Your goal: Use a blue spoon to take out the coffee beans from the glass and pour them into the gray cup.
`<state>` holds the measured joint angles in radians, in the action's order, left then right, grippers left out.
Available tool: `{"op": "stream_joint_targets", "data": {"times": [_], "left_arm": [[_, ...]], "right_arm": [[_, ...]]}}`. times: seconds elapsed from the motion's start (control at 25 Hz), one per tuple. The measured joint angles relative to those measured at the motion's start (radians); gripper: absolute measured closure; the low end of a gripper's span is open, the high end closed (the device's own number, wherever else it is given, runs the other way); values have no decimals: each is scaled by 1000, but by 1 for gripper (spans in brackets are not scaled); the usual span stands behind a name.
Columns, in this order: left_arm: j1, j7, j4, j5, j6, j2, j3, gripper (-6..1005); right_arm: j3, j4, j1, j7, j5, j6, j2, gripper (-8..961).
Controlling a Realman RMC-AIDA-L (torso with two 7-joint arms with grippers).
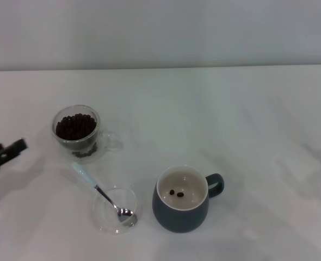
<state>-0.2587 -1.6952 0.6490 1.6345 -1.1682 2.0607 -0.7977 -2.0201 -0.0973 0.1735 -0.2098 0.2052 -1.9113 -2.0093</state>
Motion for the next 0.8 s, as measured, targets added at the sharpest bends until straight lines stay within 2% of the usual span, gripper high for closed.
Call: {"op": "stream_joint_targets", "data": {"times": [0.12,0.28,0.52,0.8], "left_arm": [[43,181,0,-62,-28,14,54,176],[101,371,-18,-195,-46,12,62,181],[200,678,-60,-409,-101,14,62,181],[231,985,-147,-625,-118,12,62,181]], "right_arm": [[8,5,-2,-13,9,6,0,173],[10,10,-5,-19,9,13,-1,173],[-9,13,-18,-82,1,93,-4,173],[-113,6,-31,-67,0,148,-5,173]]}}
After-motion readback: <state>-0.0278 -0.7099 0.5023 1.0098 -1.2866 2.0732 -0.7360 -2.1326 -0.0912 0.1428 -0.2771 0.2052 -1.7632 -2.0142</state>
